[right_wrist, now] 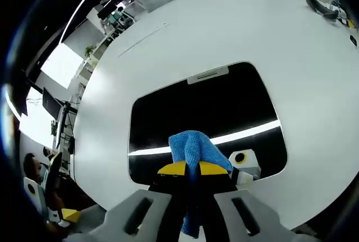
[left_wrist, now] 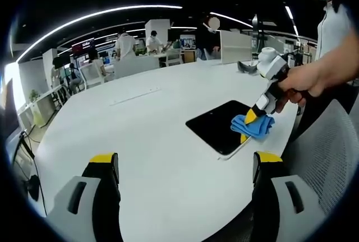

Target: Wipe the mirror surface with the cleaning cloth until all visible marks leave the cleaned area.

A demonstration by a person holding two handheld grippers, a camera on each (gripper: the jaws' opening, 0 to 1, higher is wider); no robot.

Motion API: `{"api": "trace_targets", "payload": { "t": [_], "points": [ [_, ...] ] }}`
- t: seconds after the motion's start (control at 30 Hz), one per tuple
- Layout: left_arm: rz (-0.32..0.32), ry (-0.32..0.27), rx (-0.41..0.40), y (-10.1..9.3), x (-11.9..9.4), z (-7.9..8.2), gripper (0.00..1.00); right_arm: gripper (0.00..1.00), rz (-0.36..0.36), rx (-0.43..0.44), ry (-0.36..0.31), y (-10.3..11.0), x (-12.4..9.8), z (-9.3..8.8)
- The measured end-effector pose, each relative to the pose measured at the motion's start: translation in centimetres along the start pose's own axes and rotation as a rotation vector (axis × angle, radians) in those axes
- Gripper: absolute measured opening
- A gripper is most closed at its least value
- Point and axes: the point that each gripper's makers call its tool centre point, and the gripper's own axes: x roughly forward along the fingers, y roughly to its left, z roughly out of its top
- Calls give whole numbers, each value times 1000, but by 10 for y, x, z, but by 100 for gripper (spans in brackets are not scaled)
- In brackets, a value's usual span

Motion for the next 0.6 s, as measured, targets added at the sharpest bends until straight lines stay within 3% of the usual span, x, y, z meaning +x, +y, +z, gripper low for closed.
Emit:
{"api": "trace_targets", "payload": {
  "t": [0.6],
  "points": [
    [-22,-1,-11,-4,0,0,99,1,14,-50,6,37,9,-11]
  ]
}}
